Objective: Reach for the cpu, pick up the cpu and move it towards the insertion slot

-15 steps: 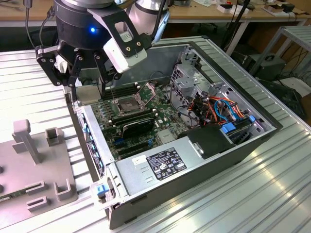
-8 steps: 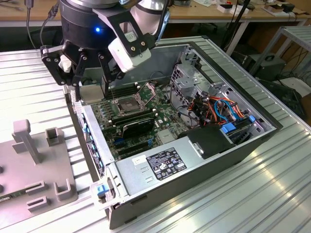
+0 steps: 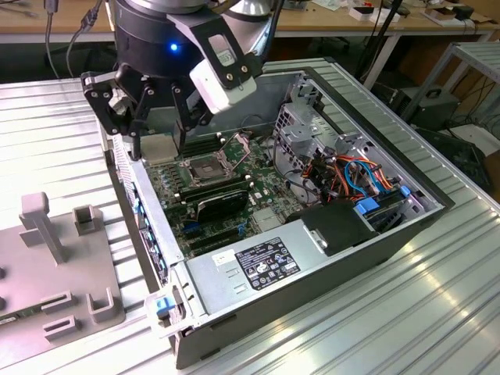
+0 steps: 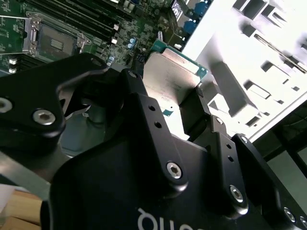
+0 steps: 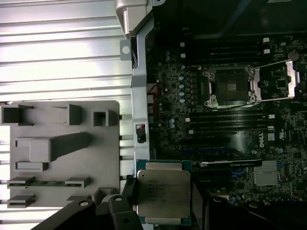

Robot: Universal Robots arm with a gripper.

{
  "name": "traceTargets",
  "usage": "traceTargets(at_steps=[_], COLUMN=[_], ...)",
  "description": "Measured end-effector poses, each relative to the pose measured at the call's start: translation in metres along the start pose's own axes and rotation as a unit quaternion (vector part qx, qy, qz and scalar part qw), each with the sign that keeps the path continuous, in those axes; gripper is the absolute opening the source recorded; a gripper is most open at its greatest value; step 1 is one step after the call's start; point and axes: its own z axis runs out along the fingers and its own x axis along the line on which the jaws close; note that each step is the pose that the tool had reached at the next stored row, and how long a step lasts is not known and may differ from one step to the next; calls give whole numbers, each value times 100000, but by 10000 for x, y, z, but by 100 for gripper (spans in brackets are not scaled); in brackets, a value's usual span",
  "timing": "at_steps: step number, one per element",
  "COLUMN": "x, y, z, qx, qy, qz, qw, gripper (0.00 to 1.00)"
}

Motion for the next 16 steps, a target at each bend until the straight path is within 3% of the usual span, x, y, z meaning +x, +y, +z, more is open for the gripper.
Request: traceTargets(at_steps=[9,16], x=[-184,-377], y=[10,23], z=[-5,-11], qx=[-3,-3], qy=[-6,-2], qz=[0,-1], qw=[100000,100000], gripper=[55,55])
